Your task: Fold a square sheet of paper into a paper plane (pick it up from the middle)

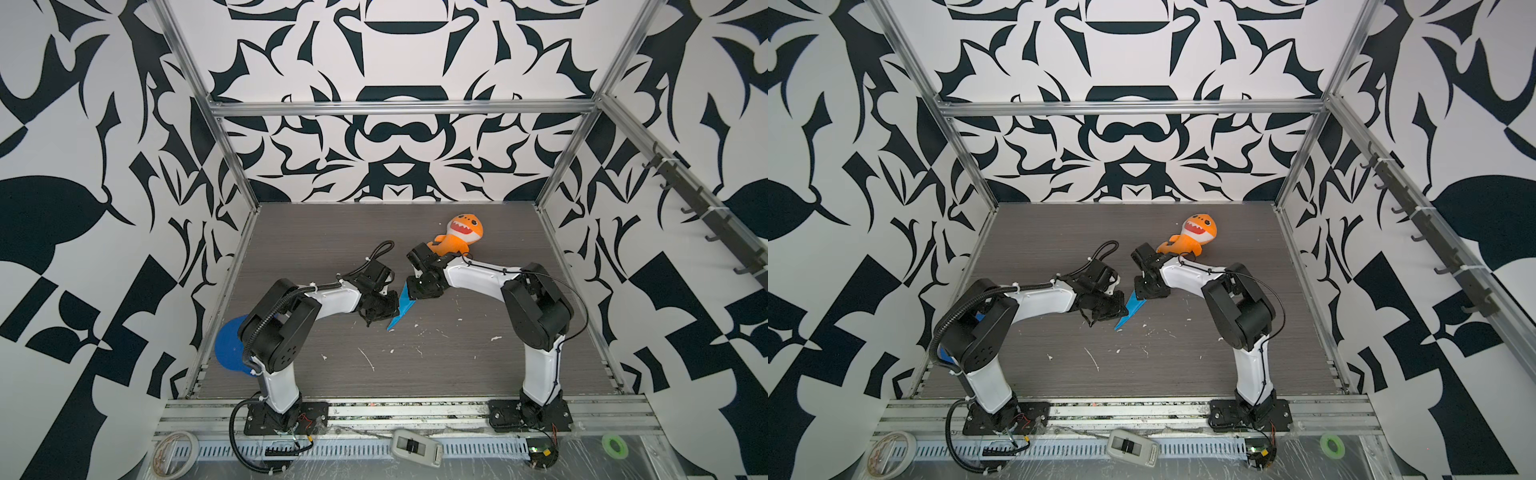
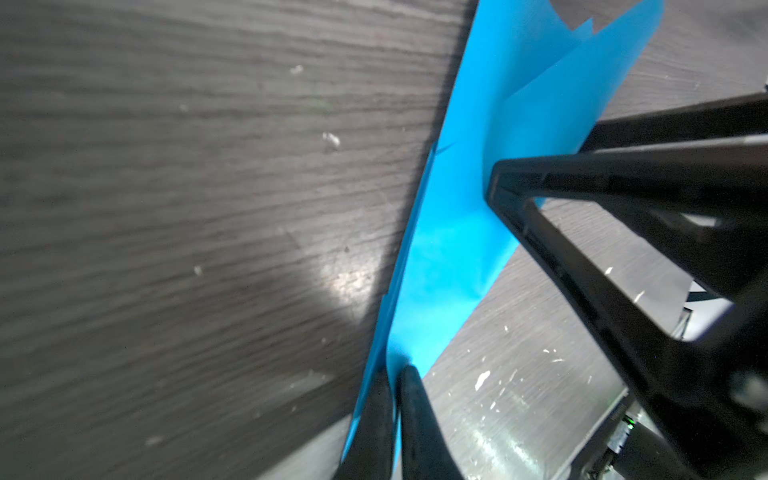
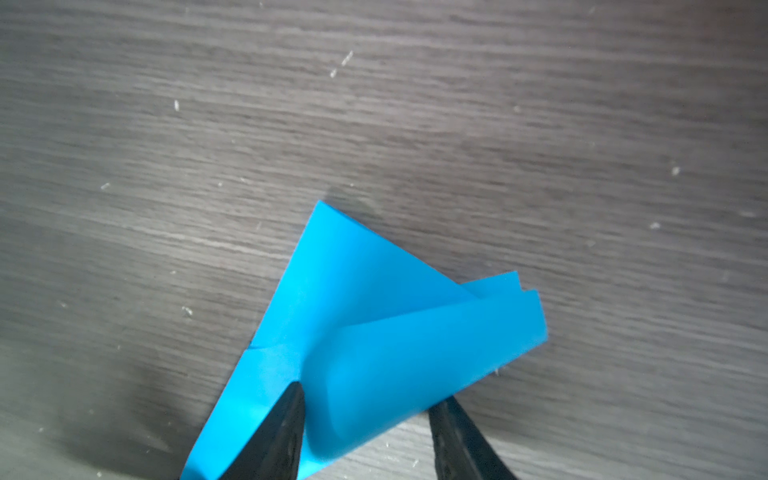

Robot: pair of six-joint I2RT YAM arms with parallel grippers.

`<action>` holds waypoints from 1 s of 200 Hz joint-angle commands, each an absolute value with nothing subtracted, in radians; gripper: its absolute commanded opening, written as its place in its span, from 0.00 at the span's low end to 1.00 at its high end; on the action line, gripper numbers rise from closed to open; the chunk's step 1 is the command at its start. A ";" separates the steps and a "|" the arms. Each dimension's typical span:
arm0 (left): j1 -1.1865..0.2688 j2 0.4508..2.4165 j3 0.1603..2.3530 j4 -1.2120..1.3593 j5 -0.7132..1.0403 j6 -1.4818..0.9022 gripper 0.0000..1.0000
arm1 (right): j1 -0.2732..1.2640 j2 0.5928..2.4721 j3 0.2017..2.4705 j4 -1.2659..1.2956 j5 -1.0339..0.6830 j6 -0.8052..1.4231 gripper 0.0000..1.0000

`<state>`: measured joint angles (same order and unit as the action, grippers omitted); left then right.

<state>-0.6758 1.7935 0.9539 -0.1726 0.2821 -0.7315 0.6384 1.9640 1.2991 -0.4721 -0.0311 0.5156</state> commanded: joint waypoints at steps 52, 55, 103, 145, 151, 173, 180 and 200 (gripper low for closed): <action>-0.682 1.866 0.952 -0.326 0.197 -0.712 0.09 | 0.583 1.791 1.217 -0.484 -0.185 0.500 0.65; -0.683 1.867 0.954 -0.326 0.198 -0.712 0.09 | 0.580 1.778 1.212 -0.477 -0.196 0.494 0.65; -0.688 1.878 0.963 -0.327 0.203 -0.706 0.09 | 0.564 1.679 1.127 -0.412 -0.397 0.388 0.51; -0.690 1.873 0.960 -0.328 0.200 -0.703 0.09 | 0.594 1.766 1.149 -0.334 -0.507 0.427 0.27; -0.690 1.872 0.960 -0.328 0.200 -0.703 0.09 | 0.599 1.780 1.154 -0.326 -0.506 0.434 0.25; -0.690 1.874 0.961 -0.327 0.198 -0.703 0.09 | 0.611 1.827 1.178 -0.318 -0.515 0.443 0.18; -0.690 1.876 0.962 -0.327 0.199 -0.702 0.09 | 0.615 1.835 1.184 -0.315 -0.516 0.443 0.16; -0.692 1.881 0.964 -0.328 0.199 -0.703 0.09 | 0.620 1.852 1.193 -0.312 -0.518 0.446 0.14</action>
